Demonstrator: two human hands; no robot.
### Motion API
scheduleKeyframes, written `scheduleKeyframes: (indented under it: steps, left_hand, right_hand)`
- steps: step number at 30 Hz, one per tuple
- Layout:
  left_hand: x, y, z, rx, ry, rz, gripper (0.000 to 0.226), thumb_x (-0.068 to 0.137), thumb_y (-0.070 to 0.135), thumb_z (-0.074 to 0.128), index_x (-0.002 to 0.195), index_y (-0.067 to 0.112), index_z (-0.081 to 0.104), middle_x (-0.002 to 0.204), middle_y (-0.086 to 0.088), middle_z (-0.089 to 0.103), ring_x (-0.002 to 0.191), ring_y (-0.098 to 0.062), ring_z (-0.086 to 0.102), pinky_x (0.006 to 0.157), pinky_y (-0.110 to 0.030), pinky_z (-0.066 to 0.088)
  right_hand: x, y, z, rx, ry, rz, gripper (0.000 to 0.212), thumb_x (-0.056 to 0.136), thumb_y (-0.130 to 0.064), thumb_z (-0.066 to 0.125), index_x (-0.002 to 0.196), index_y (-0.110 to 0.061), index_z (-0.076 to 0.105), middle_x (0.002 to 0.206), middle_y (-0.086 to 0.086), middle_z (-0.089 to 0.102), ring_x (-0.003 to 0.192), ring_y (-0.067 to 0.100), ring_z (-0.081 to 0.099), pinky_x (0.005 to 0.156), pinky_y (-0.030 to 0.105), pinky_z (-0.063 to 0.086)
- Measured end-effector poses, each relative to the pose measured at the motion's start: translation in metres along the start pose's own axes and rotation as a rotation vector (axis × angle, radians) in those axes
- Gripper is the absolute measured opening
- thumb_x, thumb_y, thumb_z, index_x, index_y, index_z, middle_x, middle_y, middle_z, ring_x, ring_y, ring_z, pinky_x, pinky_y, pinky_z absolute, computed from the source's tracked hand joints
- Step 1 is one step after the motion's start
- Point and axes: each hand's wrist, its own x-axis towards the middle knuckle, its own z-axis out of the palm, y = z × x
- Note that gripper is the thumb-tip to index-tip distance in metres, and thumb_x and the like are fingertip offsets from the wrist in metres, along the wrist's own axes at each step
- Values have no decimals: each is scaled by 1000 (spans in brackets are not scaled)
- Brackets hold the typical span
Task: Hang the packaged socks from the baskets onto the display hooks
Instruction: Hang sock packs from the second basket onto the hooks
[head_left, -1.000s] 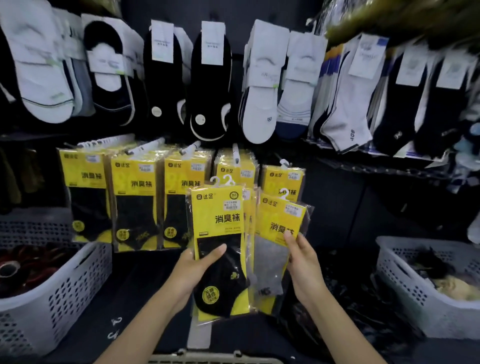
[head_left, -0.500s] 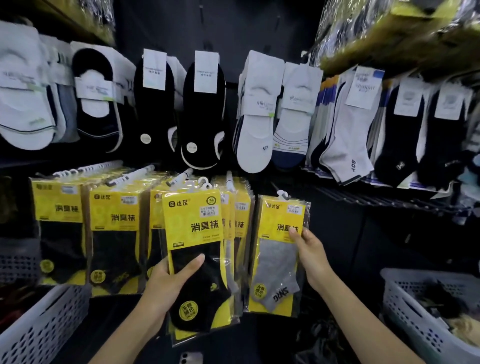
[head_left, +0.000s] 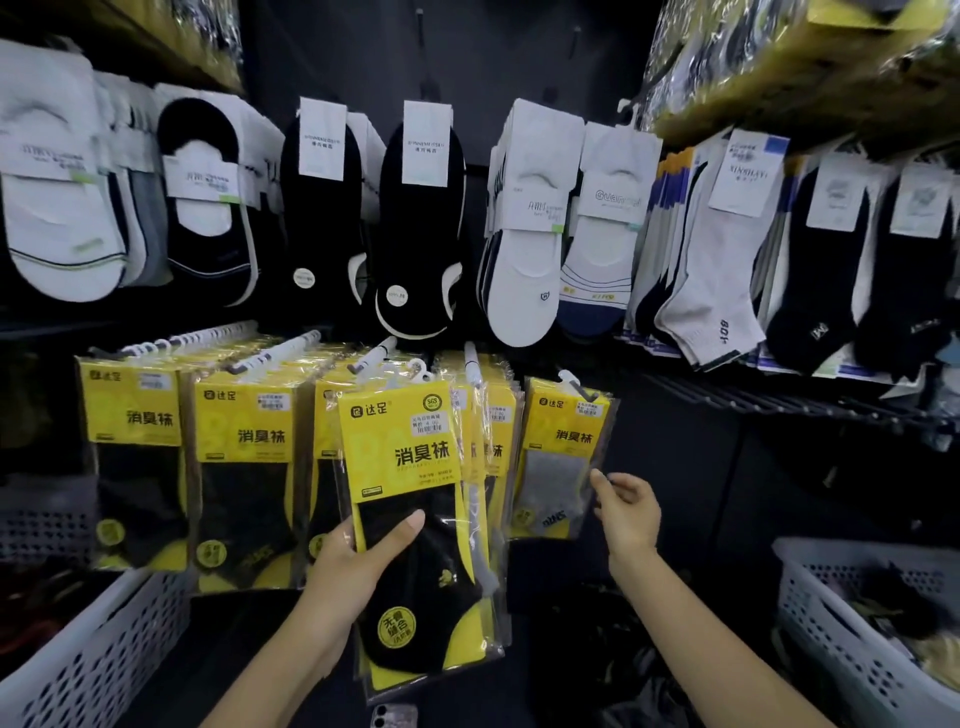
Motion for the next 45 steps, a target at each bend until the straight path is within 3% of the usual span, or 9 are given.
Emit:
scheduleKeyframes:
  steps: [5,8,12,18,23,31,38,42,45]
  left_hand:
    - [-15,-1,9,-2,-72,-6,37,65,45,74,100,37,65,96,25,70,90,5,64,73,-16,44]
    - [-23,-1,17,7,-94,-16,37,67,44,75,102,37,65,98,21,71,92,2,66,75,-18,46]
    - [-29,3,19,0,-78,12,37,70,43,73,105,38,64,101,21,71,91,4,66,76,-18,46]
    - [-33,13,26,54,-24,47,21,77,38,71,96,40,62,87,27,70,82,9,63,67,-13,41]
    - [-27,17,20,56,50,39,41,74,41,74,111,31,58,106,12,65,104,-11,57,89,-28,40]
    - [-19,14,22,33,51,90,29,77,34,73,94,45,54,92,23,63,85,10,51,85,-24,36]
    - [-11,7,19,1,61,105,33,76,34,74,97,46,51,97,25,59,89,9,49,88,-24,35]
    - [-9,4,16,13,54,101,46,76,33,73,116,39,52,108,18,63,100,1,54,94,-28,37]
    - [-10,3,14,10,44,102,44,76,32,73,114,40,52,108,19,62,100,3,53,93,-28,36]
  right_hand:
    - [-71,-21,-4,-33,-602,-39,33,93,-44,48,114,-23,63,107,-7,70,94,4,68,79,20,52]
    - [-96,-36,-2,44,-837,30,39,97,-46,37,120,-27,63,115,-7,70,109,6,64,93,27,48]
    - [-104,-44,-9,106,-776,13,33,95,-33,48,121,-18,63,117,-2,69,115,14,62,108,41,41]
    - [-94,-35,-33,143,-575,-19,26,91,-28,57,110,-15,67,107,6,73,104,23,67,100,48,47]
    - [-71,-23,-64,118,-431,-23,21,93,-27,56,104,-15,69,103,6,74,101,25,68,95,48,50]
    - [-31,-31,-63,77,-360,-80,15,93,-25,57,98,-17,68,97,4,75,93,22,70,85,41,55]
    - [-2,-29,-33,36,-457,19,16,94,-24,56,102,-14,67,92,3,76,84,18,73,60,25,56]
    - [12,-19,-17,11,-341,113,21,89,-27,65,95,-7,68,99,12,72,94,26,69,83,40,56]
    - [12,-11,-14,45,-195,194,15,85,-21,71,83,-6,66,103,16,69,99,29,65,87,37,53]
